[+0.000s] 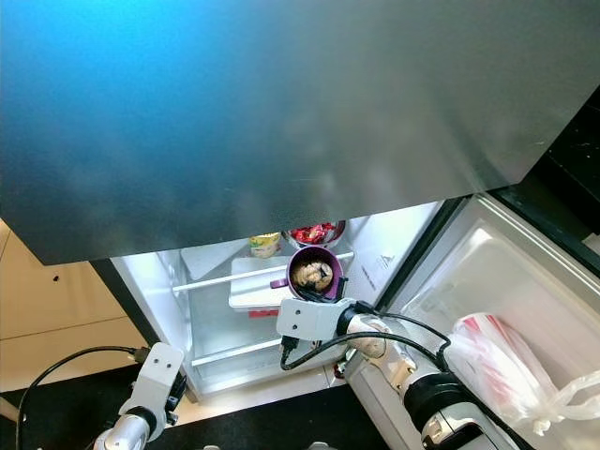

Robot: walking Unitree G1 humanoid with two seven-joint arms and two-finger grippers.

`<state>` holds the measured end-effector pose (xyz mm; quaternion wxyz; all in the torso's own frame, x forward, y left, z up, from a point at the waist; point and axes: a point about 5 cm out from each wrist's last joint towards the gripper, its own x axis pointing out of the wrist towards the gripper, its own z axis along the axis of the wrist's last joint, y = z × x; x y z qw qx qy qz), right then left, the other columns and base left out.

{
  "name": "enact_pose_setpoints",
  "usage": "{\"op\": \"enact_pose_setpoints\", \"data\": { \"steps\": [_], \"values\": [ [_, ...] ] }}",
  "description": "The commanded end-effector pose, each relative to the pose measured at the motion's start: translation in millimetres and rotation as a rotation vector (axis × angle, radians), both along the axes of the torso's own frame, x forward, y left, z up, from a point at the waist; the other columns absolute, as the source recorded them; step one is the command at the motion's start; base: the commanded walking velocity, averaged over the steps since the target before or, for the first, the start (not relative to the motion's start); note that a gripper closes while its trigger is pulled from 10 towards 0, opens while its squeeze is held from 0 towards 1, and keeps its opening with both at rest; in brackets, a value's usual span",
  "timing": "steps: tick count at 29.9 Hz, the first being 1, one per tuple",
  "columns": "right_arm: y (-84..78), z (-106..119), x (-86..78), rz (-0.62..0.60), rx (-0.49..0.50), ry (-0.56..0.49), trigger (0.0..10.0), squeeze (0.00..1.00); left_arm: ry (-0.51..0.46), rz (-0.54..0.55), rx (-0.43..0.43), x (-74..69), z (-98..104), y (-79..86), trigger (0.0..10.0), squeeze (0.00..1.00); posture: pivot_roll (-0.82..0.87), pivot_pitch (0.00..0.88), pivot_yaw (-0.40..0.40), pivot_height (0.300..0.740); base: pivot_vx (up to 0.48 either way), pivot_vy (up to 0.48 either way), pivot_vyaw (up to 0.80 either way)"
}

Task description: Restocking fridge

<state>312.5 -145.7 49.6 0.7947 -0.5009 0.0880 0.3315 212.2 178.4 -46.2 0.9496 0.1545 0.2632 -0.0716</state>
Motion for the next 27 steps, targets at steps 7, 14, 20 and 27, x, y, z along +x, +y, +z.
{"op": "enact_pose_setpoints", "data": {
  "steps": [7,14,20,27],
  "values": [
    [-4.4,-2.2,-1.4,-0.020,0.019,-0.001,10.0,0.00,0.029,0.010,0.024,-7.6,-5.0,7.9,10.0,0.00,-0.03,0.113,-0.048,0.670,0.000,0.000,0.00],
    [-1.9,-1.0,0.3,-0.021,0.025,-0.008,10.0,0.00,0.089,0.036,0.066,-16.4,-12.5,21.3,10.0,0.00,-0.04,0.099,-0.036,0.640,0.000,0.000,0.00],
    [-9.1,3.6,3.3,-0.034,0.014,-0.024,10.0,0.00,0.117,0.056,0.081,-20.1,-15.3,27.4,10.0,0.00,-0.06,0.095,-0.022,0.610,0.000,0.000,0.00],
    [-12.8,6.9,3.7,-0.044,0.010,-0.037,10.0,0.00,0.133,0.032,0.094,-20.9,-16.5,30.4,10.0,0.00,-0.09,0.087,0.003,0.575,0.000,0.000,0.00]
  ]
}}
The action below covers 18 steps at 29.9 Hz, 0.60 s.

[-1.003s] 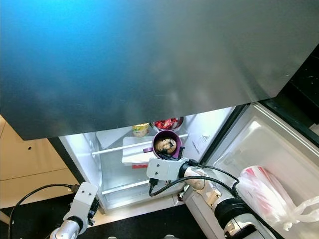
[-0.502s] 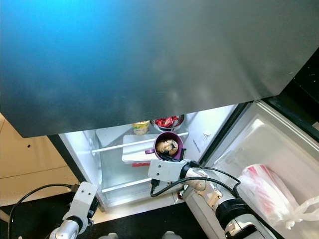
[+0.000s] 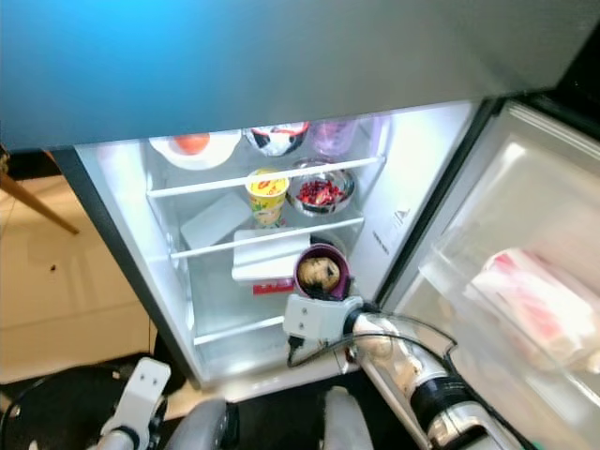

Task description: Restocking fridge

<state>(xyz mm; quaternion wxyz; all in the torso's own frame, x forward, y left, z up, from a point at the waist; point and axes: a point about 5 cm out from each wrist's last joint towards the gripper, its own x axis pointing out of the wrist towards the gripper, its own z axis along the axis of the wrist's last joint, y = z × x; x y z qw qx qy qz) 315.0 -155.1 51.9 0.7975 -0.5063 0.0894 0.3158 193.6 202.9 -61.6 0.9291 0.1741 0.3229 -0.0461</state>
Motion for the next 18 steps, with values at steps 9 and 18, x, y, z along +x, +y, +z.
{"op": "enact_pose_setpoints", "data": {
  "steps": [9,18],
  "values": [
    [-9.6,-6.8,-11.7,-0.041,0.022,0.004,10.0,0.00,-0.006,-0.049,0.022,18.8,7.5,0.2,10.0,0.00,-0.10,0.095,0.003,0.525,0.000,0.000,0.00],
    [-1.4,-1.3,-4.9,0.005,0.004,-0.004,10.0,0.00,-0.010,0.077,0.012,15.6,6.0,10.7,10.0,0.00,-0.10,0.069,-0.042,0.482,0.000,0.000,0.00]
  ]
}}
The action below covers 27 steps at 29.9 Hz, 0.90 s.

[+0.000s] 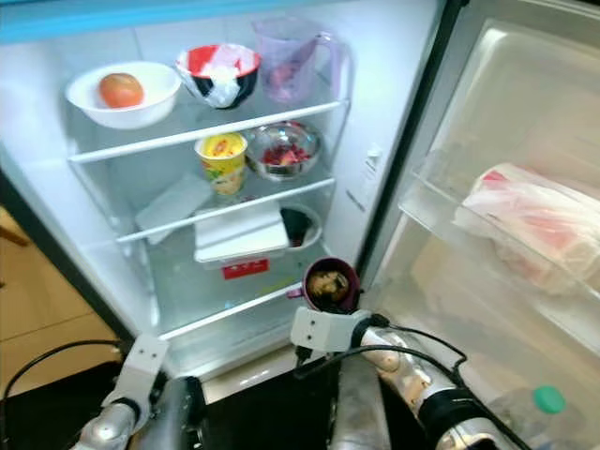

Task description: Restocking fridge

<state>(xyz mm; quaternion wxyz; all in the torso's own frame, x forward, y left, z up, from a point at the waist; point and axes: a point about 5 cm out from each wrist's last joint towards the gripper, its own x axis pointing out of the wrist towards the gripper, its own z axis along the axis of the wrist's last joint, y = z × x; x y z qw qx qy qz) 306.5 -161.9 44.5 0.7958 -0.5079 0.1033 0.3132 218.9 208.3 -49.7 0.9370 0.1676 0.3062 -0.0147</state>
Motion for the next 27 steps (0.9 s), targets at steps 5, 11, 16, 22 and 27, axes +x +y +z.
{"op": "enact_pose_setpoints", "data": {
  "steps": [5,11,16,22,27],
  "values": [
    [14.3,20.8,16.7,0.055,0.013,-0.063,10.0,0.00,0.037,0.003,0.005,-13.8,-8.8,-1.6,10.0,0.00,-0.05,0.074,-0.053,0.458,0.000,0.000,0.00],
    [36.5,32.7,27.4,0.101,0.021,-0.097,10.0,0.00,0.012,0.016,0.021,-13.5,-4.4,11.3,10.0,0.00,-0.02,0.077,-0.031,0.430,0.000,0.000,0.00],
    [40.9,37.8,28.0,0.144,0.008,-0.099,10.0,0.00,0.020,0.023,0.035,-14.1,-3.5,18.7,10.0,0.00,-0.03,0.063,-0.026,0.421,0.000,0.000,0.00],
    [35.8,43.0,33.8,0.177,-0.046,-0.097,10.0,0.00,-0.002,0.005,0.026,-6.5,0.0,13.6,10.0,0.00,-0.02,0.045,-0.017,0.421,0.000,0.000,0.00],
    [45.7,58.1,44.2,0.238,-0.090,-0.113,10.0,0.00,-0.002,0.035,0.038,-4.1,2.0,19.9,10.0,0.00,-0.01,0.018,-0.011,0.421,0.000,0.000,0.00]
  ]
}}
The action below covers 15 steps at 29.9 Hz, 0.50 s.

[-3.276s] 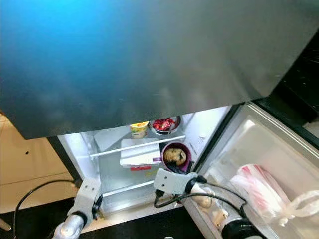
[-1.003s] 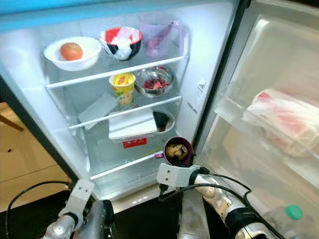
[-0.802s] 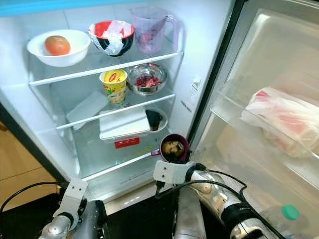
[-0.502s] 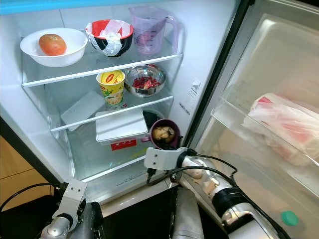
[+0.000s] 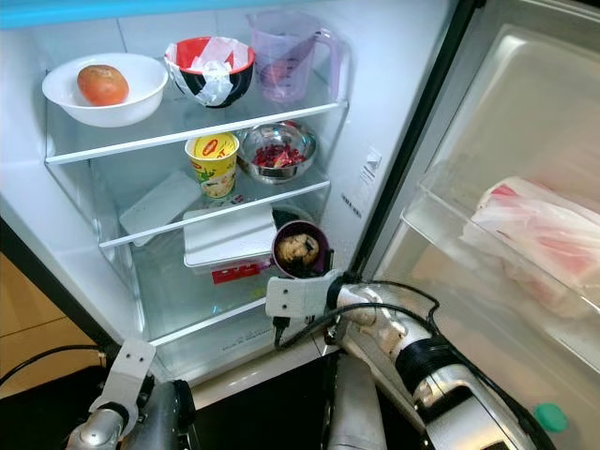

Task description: Restocking fridge

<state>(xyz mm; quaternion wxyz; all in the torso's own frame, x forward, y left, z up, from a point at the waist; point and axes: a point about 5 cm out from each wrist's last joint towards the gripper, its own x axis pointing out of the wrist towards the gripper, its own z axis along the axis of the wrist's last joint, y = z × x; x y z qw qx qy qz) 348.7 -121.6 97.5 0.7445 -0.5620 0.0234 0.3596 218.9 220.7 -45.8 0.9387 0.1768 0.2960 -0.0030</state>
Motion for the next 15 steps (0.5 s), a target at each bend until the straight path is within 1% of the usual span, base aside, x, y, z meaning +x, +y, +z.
{"op": "enact_pose_setpoints", "data": {
  "steps": [1,2,5,6,7,8,14,15],
  "values": [
    [9.0,8.8,4.2,0.061,-0.031,-0.007,10.0,0.00,0.021,0.027,0.015,-3.1,-1.1,9.0,10.0,0.00,-0.01,0.000,0.003,0.421,0.000,0.000,0.00],
    [9.0,8.8,4.2,0.061,-0.031,-0.007,10.0,0.00,0.021,0.027,0.015,-3.1,-1.1,9.0,10.0,0.00,-0.01,0.000,0.003,0.421,0.000,0.000,0.00],
    [21.2,13.3,6.2,0.147,-0.112,0.021,10.0,0.00,0.019,-0.019,0.035,-0.2,1.1,8.8,10.0,0.00,0.00,0.000,0.016,0.421,0.000,0.000,0.00],
    [24.9,15.1,6.4,0.181,-0.147,0.028,10.0,0.00,0.018,-0.017,0.039,0.2,1.8,10.6,10.0,0.00,0.00,0.000,0.022,0.421,0.000,0.000,0.00],
    [24.9,15.1,6.4,0.181,-0.147,0.028,10.0,0.00,0.018,-0.017,0.039,0.2,1.8,10.6,10.0,0.00,0.00,0.000,0.022,0.421,0.000,0.000,0.00],
    [27.4,17.3,7.1,0.209,-0.178,0.034,10.0,0.00,0.017,-0.009,0.038,0.4,2.4,12.6,10.0,0.00,0.00,0.000,0.024,0.421,0.000,0.000,0.00],
    [35.0,20.9,9.0,0.264,-0.232,0.043,10.0,0.00,0.015,-0.007,0.034,1.5,3.1,13.1,10.0,0.00,-0.02,0.000,0.024,0.421,0.000,0.000,0.00],
    [42.1,23.5,11.0,0.274,-0.238,0.030,10.0,0.00,0.011,-0.008,0.023,2.8,2.9,9.2,10.0,0.00,-0.02,0.000,0.020,0.421,0.000,0.000,0.00]
  ]
}}
